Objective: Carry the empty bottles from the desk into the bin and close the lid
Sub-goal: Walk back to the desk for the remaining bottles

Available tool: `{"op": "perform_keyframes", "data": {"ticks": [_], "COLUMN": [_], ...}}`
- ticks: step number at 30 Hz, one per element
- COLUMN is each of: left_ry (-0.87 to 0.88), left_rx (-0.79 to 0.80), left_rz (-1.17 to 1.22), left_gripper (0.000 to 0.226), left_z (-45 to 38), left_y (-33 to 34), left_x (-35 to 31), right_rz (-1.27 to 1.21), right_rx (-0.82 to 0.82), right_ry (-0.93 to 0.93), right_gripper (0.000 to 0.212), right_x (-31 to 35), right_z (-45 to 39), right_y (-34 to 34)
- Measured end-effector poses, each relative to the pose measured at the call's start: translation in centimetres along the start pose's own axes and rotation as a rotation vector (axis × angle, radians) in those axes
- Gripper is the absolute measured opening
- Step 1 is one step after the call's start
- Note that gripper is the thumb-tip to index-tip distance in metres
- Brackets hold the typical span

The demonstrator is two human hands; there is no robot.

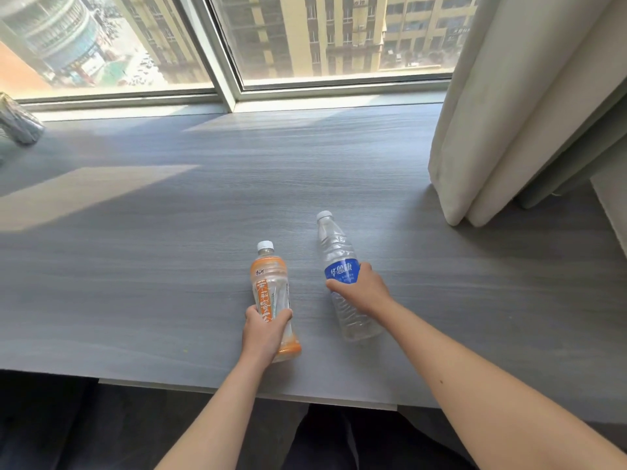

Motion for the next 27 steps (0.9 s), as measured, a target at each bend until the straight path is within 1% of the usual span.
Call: {"op": "perform_keyframes", "data": {"ticks": [2,5,6,8,9,10,14,17,18,21,24,27], "left_ry": [0.014,0.051,0.062,0.080,0.088,0.094,0.127,0.168,0.174,0.203,0.301,0.425], "left_rx": [0.016,0.080,0.109,0.144,0.164,0.193,0.319,0.389,0.413,0.488,0.585,0.670], "left_rz": [0.018,0.024,0.011,-0.016,-0.025,-0.032,-0.079,-0.144,-0.160,-0.216,-0.335,-0.486], "left_gripper": [0.050,0.049,0.049,0.049,0.049,0.049,0.050,0.048,0.048,0.049,0.048,0.041], "left_z": [0.1,0.5,0.8,1.2,1.4,1.6,2.6,3.2,3.6,5.0,6.7,8.4], "left_y": [0.1,0.4,0.5,0.5,0.5,0.6,0.3,-0.5,-0.8,-1.4,-1.6,-1.7], "left_x": [0.0,-0.1,0.0,0.2,0.4,0.6,1.8,3.0,3.3,4.4,5.4,6.6], "right_rz": [-0.083,-0.253,-0.302,-0.364,-0.372,-0.371,-0.384,-0.387,-0.392,-0.399,-0.436,-0.514], "right_rx": [0.049,0.101,0.114,0.143,0.143,0.127,0.002,-0.084,-0.101,-0.168,-0.239,-0.307], "right_ry": [-0.050,-0.061,-0.067,-0.095,-0.099,-0.094,-0.043,0.019,0.053,0.155,0.228,0.292], "right_gripper": [0.059,0.056,0.050,0.028,0.021,0.019,0.021,0.022,0.025,0.047,0.056,0.053], "right_x": [-0.2,-1.1,-1.4,-2.3,-2.8,-3.5,-6.1,-8.4,-9.4,-12.5,-15.6,-19.1], "right_z": [0.8,2.5,3.3,4.8,5.6,6.4,9.9,13.1,14.2,17.8,21.6,25.4], "right_y": [-0.4,-1.4,-1.8,-2.5,-2.8,-3.1,-3.3,-2.2,-1.5,0.8,2.7,4.2]}}
Point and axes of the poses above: each hand's wrist, its own z-axis away from the middle knuckle, its own y-axis out of the palm, x = y × z, the point moved 4 cm from there along -z, towards the middle knuckle, and after that the axes turned 6 degrees about z, right-handed, at the moved point
